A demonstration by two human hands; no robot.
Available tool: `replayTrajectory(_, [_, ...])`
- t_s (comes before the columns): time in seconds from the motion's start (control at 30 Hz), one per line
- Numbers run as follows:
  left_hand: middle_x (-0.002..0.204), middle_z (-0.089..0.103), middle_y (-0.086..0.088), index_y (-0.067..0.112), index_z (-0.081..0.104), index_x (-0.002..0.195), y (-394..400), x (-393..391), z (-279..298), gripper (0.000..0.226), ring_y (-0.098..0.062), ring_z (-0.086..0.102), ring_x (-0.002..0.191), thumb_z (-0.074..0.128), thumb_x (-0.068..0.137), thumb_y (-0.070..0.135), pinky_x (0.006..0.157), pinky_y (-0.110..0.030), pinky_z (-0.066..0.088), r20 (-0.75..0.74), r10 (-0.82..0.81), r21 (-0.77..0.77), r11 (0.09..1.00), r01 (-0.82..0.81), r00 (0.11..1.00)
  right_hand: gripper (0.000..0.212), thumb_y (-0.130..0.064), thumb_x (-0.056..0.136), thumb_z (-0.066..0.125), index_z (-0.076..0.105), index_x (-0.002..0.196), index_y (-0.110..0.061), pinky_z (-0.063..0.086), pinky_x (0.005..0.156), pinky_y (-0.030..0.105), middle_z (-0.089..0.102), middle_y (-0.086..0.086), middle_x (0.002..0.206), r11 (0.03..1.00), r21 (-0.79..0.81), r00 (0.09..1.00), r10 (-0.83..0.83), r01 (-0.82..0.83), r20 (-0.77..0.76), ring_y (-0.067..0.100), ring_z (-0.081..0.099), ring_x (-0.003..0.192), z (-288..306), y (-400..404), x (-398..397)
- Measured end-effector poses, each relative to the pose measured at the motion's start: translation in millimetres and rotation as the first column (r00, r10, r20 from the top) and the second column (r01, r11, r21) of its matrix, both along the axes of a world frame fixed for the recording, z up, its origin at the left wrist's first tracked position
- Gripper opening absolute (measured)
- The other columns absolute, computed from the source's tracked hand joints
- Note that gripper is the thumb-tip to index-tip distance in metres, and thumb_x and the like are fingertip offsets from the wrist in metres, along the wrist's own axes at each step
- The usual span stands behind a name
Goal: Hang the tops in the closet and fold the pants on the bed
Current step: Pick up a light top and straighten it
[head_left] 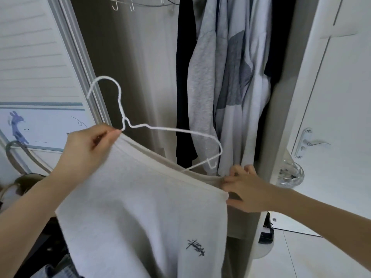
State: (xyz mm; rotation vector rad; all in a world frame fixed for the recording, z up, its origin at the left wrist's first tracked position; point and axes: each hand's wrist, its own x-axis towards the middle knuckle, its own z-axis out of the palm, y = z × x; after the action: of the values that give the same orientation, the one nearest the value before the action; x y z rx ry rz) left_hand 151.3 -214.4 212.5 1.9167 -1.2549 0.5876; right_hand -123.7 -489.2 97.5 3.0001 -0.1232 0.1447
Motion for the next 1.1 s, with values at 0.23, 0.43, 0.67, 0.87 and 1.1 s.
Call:
replayTrajectory(0.23, [0.081, 0.071, -0.005, 0.006, 0.073, 0.092, -3, -4, -16, 0.043, -0.026, 0.069, 0.067, 0.045, 0.097, 0.040, 0.061, -0.036, 0.054, 0.403, -0.176, 0.193, 0.976, 0.105, 0.898, 0.035, -0.052, 0.096, 0.035, 0.060, 0.105, -0.028, 0.039, 0.089, 0.038, 0.055, -0.010, 0.121, 0.987, -0.162, 0.990, 0.022, 0.001, 0.138, 0.019, 0.046, 0.111, 29, -9, -9])
replayTrajectory(0.43, [0.079, 0.065, -0.003, 0.008, 0.072, 0.094, -53, -54, -18, 0.041, -0.023, 0.063, 0.067, 0.045, 0.097, 0.038, 0.062, -0.034, 0.052, 0.338, -0.317, 0.227, 0.941, 0.250, 0.886, 0.017, -0.030, 0.099, 0.040, 0.051, 0.090, -0.021, 0.041, 0.070, 0.026, 0.048, -0.008, 0.090, 0.907, 0.391, 0.955, 0.037, -0.156, 0.293, 0.004, 0.050, 0.079, 60, 32, 16])
replayTrajectory(0.67, [0.049, 0.033, 0.011, 0.017, 0.045, 0.058, -39, -17, -13, 0.049, -0.009, 0.039, 0.044, 0.046, 0.093, 0.051, 0.051, -0.024, 0.032, 0.258, -0.195, 0.156, 0.975, 0.159, 0.946, 0.029, -0.013, 0.087, 0.057, 0.043, 0.065, -0.026, 0.030, 0.057, 0.016, 0.037, -0.009, 0.062, 0.864, 0.459, 0.797, -0.122, -0.208, 0.591, 0.001, 0.039, 0.059, 93, 12, -8])
replayTrajectory(0.87, [0.048, 0.047, -0.006, 0.009, 0.054, 0.065, -43, -7, -16, 0.058, -0.025, 0.049, 0.047, 0.043, 0.096, 0.057, 0.049, -0.035, 0.043, 0.194, 0.000, 0.078, 0.997, -0.016, 0.981, 0.012, -0.014, 0.082, 0.073, 0.069, 0.075, -0.005, 0.038, 0.084, 0.019, 0.051, 0.010, 0.107, 0.922, 0.380, 0.892, -0.111, -0.072, 0.437, 0.009, 0.053, 0.089, 117, -5, -19])
replayTrajectory(1.1, [0.051, 0.052, -0.007, 0.007, 0.057, 0.075, -31, -5, -14, 0.054, -0.028, 0.050, 0.045, 0.035, 0.099, 0.050, 0.048, -0.036, 0.046, 0.319, 0.078, -0.066, 0.996, -0.060, 0.945, 0.048, -0.058, 0.086, 0.053, 0.045, 0.130, -0.041, 0.049, 0.091, 0.028, 0.061, -0.006, 0.116, 0.668, 0.723, 0.882, -0.219, -0.177, 0.418, 0.013, 0.060, 0.107, 136, -19, -41])
